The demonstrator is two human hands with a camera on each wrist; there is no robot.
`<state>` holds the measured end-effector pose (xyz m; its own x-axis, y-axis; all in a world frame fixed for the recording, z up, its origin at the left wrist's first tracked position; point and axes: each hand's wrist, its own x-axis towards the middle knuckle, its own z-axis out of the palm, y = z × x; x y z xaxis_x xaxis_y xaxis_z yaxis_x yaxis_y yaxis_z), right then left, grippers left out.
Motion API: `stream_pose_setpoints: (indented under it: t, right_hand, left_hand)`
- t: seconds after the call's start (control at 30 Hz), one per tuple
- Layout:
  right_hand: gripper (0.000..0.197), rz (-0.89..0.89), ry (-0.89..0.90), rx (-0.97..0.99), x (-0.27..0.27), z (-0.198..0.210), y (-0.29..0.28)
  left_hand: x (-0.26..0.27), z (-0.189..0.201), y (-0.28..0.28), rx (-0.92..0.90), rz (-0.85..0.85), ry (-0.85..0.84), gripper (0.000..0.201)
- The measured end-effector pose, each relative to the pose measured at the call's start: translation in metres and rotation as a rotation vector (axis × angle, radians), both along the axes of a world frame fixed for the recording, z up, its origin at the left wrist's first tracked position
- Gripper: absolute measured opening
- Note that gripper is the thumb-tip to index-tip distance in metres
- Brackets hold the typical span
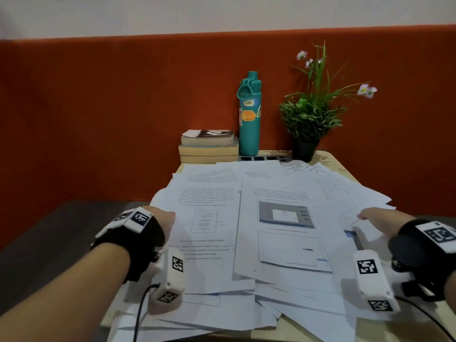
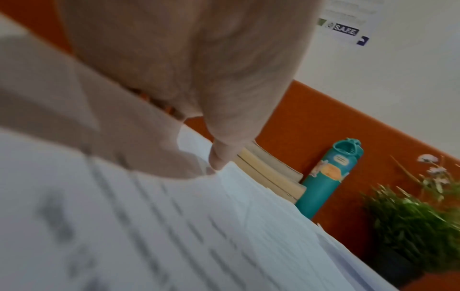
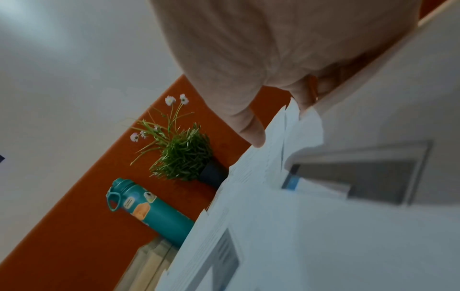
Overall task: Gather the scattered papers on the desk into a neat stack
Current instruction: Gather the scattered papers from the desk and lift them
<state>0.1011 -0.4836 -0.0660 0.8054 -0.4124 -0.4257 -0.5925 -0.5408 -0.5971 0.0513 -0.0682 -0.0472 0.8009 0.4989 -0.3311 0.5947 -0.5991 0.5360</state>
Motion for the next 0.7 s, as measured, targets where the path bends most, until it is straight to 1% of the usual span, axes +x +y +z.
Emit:
stream_pose_setpoints:
  t: [0.07,0.1,0.13,0.17,0.2,0.23,0.27,0.3,0.33,0.4,0.47,0.5,0.57,0.6,0.63,0.7]
  right_hand:
    - [0.053,0.001,0.006,0.017,0.008,0.004,0.009]
    - [0.052,0.031,-0.006,-0.016,0.012,0.004,0.011]
    - [0.052,0.018,-0.011,0.006,0.008,0.009,0.016]
    - [0.052,-0.011,-0.034,0.039,0.009,0.011,0.014]
    - [0.050,-0.038,-0.054,0.076,0.013,0.010,0.007]
    - [0.043,-0.056,-0.067,0.076,0.010,0.014,0.005]
    - [0.036,-0.062,-0.074,0.060,0.007,0.016,0.008]
    - [0.033,-0.067,-0.076,0.087,0.004,0.018,0.013]
    - [0.036,-0.064,-0.078,0.110,0.005,0.018,0.018]
    - [0.046,-0.044,-0.080,0.212,0.004,0.019,0.034]
    - [0.045,-0.042,-0.078,0.343,0.004,0.022,0.041]
    - [0.047,-0.045,-0.078,0.347,0.001,0.024,0.041]
    - [0.049,-0.077,-0.111,0.277,-0.003,0.027,0.037]
    - [0.049,-0.074,-0.126,0.266,-0.003,0.028,0.034]
    - [0.049,-0.056,-0.117,0.280,-0.007,0.029,0.039]
    - [0.049,-0.043,-0.065,0.358,-0.011,0.030,0.051]
  left_hand:
    - [0.007,-0.007,-0.009,0.088,0.070,-0.058,0.058]
    - [0.006,-0.005,-0.012,0.135,0.080,-0.071,0.063]
    - [0.007,-0.003,-0.012,0.147,0.072,-0.069,0.065]
    - [0.010,-0.003,-0.007,0.104,0.070,-0.093,0.067]
    - [0.014,-0.002,-0.002,0.020,0.084,-0.114,0.071]
    - [0.016,0.001,0.003,-0.088,0.115,-0.133,0.075]
    - [0.019,0.001,0.009,-0.156,0.138,-0.117,0.080]
    - [0.019,0.003,0.009,-0.198,0.156,-0.102,0.083]
    - [0.019,0.003,0.007,-0.198,0.154,-0.094,0.085]
    - [0.023,0.004,-0.003,-0.205,0.098,-0.106,0.087]
    - [0.027,0.005,-0.009,-0.186,0.034,-0.094,0.088]
    - [0.028,0.004,-0.009,-0.205,0.046,-0.093,0.087]
    - [0.027,0.003,-0.001,-0.253,0.091,-0.110,0.081]
    - [0.026,0.000,0.001,-0.287,0.110,-0.146,0.075]
    - [0.026,-0.005,0.002,-0.286,0.085,-0.162,0.066]
    - [0.030,-0.012,-0.005,-0.368,0.019,-0.155,0.045]
